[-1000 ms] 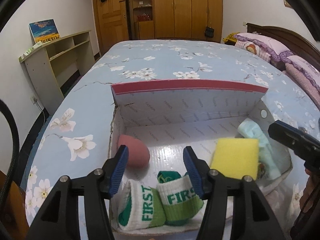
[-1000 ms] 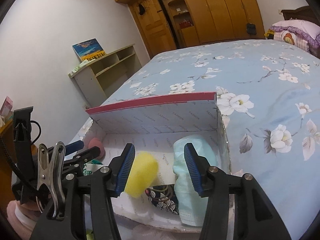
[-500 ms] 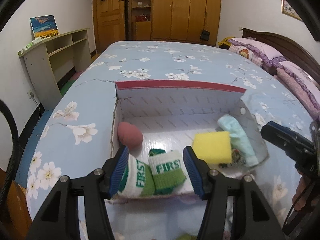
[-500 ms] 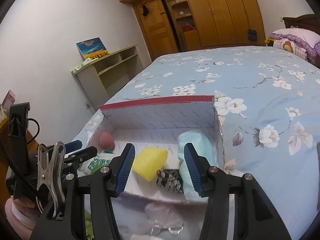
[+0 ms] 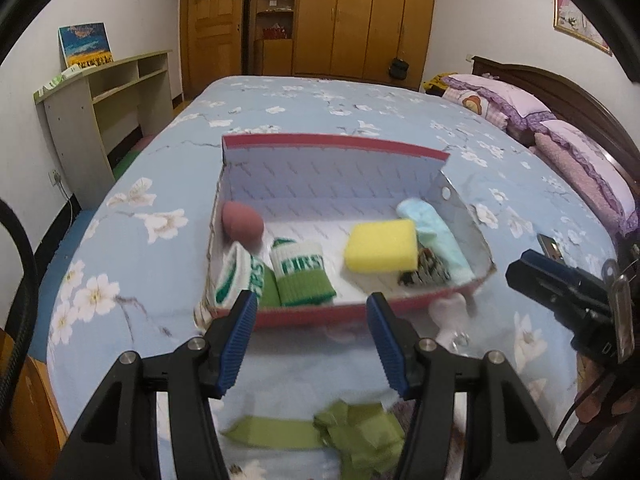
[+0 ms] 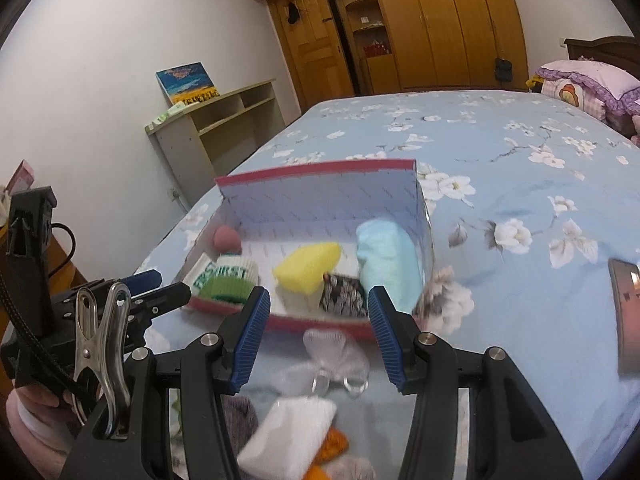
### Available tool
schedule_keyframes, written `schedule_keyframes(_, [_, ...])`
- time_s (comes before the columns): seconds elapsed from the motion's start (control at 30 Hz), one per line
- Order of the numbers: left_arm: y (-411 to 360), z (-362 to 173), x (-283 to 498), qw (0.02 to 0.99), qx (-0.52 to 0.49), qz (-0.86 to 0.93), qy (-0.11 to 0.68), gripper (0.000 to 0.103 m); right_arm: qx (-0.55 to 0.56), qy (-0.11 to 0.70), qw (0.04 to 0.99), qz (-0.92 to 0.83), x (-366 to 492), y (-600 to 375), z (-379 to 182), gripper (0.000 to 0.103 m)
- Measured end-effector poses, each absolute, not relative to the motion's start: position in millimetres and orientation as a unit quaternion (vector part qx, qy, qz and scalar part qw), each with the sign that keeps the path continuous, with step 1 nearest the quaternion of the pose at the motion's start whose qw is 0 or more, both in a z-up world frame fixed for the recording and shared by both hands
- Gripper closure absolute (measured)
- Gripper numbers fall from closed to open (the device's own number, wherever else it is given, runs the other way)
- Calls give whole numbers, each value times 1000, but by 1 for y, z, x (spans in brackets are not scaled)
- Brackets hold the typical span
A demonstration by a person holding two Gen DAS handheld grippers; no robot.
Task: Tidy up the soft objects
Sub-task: 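Move both open grippers back down to the pile of soft items, then grasp the green ribbon bow with the left gripper while the right grasps the white rolled towel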
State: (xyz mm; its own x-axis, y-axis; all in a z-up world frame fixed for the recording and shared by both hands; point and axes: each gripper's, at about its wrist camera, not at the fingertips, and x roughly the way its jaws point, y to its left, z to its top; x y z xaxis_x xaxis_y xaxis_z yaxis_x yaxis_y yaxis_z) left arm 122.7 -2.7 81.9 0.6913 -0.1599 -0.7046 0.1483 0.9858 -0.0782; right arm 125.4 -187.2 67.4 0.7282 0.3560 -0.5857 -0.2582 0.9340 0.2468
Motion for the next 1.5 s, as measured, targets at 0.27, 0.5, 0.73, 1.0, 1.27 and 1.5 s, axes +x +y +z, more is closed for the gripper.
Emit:
schedule_keyframes(0.27, [-9,69,104,911,-13,-92,402,43,80,342,922,160,103,-193,55,51])
schedule_keyframes(0.5, [-14,58,88,903,-21,-98,419,43,86,357,917,158,96,-196,43,51])
schedule_keyframes(0.73, [-18,45,77,894,-28,-103,435,43,98,359,914,164,88,-200,39,51])
schedule_keyframes(1.0, [-23,18,74,887,-7,-87,453,43,96,373,906,175,85,-196,28,50])
schedule_keyframes(1.27, [-20,1,79,882,-16,-84,464,31,91,394,897,179,88,-192,16,51])
schedule_keyframes(1.5, [-13,-8,83,879,-26,-74,471,16,86,419,883,191,89,-183,3,51])
